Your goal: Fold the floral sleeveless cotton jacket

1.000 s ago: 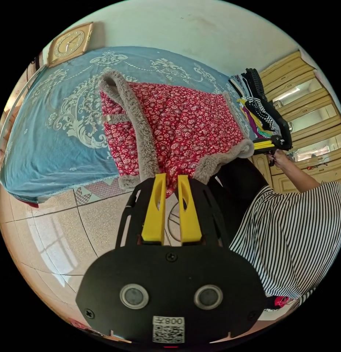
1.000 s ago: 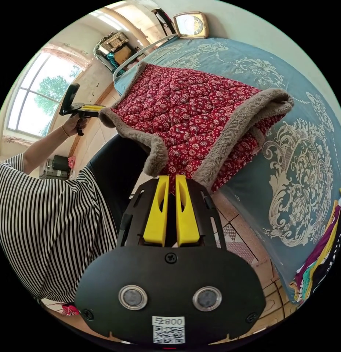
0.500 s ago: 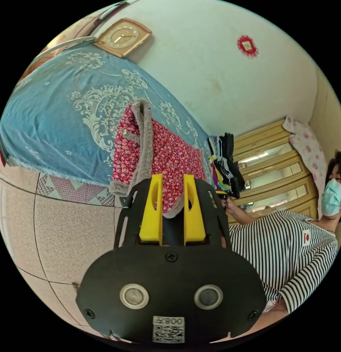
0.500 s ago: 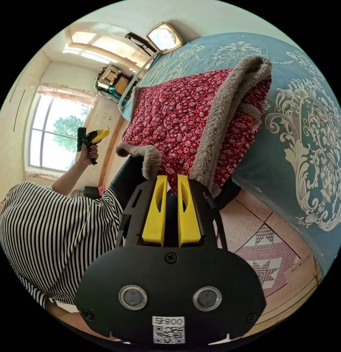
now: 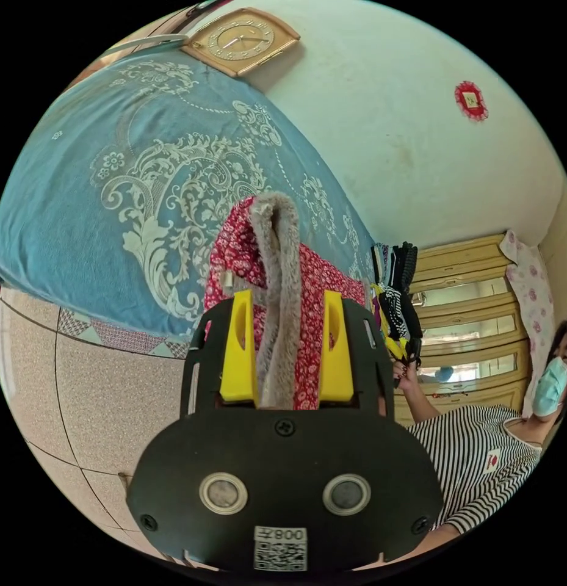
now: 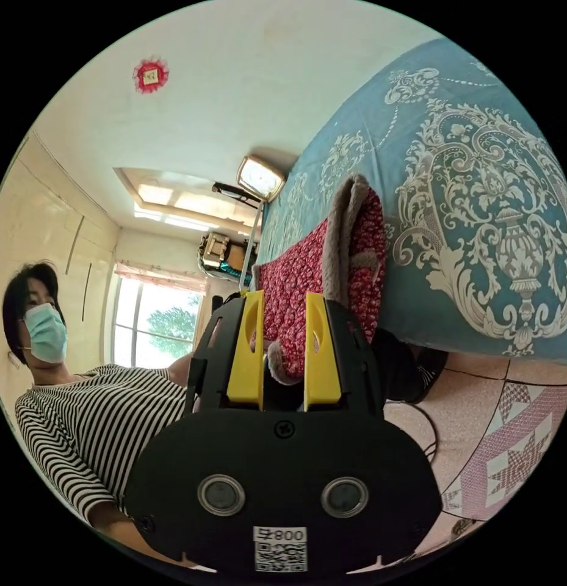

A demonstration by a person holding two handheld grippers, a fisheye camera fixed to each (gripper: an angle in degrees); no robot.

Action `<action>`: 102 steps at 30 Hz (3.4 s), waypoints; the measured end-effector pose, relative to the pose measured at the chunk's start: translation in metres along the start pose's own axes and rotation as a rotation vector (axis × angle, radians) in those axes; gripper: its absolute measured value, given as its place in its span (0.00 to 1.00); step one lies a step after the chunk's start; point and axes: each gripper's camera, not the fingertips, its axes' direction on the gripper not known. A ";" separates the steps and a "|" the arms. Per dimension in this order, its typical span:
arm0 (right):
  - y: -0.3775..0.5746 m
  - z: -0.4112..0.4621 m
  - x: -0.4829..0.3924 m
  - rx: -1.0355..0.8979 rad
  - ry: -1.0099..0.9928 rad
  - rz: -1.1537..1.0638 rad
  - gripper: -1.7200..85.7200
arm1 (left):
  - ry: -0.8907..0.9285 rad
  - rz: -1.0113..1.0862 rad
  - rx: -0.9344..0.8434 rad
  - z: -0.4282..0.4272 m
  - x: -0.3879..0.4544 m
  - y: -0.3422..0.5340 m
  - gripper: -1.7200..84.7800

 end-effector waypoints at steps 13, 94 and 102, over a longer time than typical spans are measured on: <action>-0.084 0.050 0.111 -0.038 0.122 0.179 0.19 | -0.030 -0.103 -0.074 0.056 -0.052 -0.064 0.19; -0.393 0.261 -0.213 -0.108 0.722 -0.396 0.02 | -0.677 0.429 -0.014 0.356 0.449 -0.328 0.02; -0.423 0.277 -0.192 -0.324 0.734 -0.426 0.02 | -0.589 0.405 -0.047 0.352 0.435 -0.317 0.02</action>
